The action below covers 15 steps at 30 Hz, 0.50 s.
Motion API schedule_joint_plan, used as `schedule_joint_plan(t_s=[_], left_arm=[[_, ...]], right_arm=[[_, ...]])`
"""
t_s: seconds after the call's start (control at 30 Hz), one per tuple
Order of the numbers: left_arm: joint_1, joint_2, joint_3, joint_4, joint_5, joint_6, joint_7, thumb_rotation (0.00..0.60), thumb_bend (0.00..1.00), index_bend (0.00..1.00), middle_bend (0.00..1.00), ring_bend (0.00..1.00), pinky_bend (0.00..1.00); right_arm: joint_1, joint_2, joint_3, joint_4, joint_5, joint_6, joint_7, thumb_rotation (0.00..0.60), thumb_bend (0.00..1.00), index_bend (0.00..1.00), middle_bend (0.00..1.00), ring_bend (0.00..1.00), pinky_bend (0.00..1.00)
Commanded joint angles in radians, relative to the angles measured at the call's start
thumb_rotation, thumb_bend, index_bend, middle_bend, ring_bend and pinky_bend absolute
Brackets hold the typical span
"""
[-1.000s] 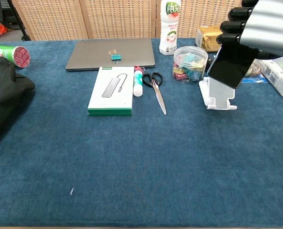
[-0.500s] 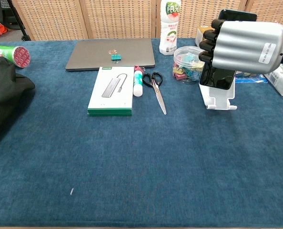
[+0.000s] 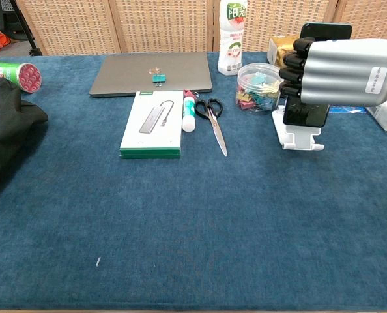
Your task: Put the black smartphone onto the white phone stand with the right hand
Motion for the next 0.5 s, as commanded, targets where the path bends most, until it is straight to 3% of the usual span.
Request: schedule_joint_plan(t_s=[0.03, 0.5], left_arm=[[0.000, -0.001, 0.001, -0.002, 0.001, 0.000, 0.003, 0.600, 0.00, 0.00, 0.00, 0.00, 0.06], [0.001, -0.001, 0.000, -0.002, -0.003, 0.001, 0.000, 0.600, 0.00, 0.00, 0.00, 0.00, 0.06]], right_arm=[[0.009, -0.011, -0.022, 0.037, -0.031, 0.015, 0.026, 0.600, 0.26, 0.63, 0.49, 0.43, 0.44], [0.013, -0.032, -0.058, 0.129, -0.053, 0.032, 0.120, 0.600, 0.25, 0.63, 0.48, 0.43, 0.44]])
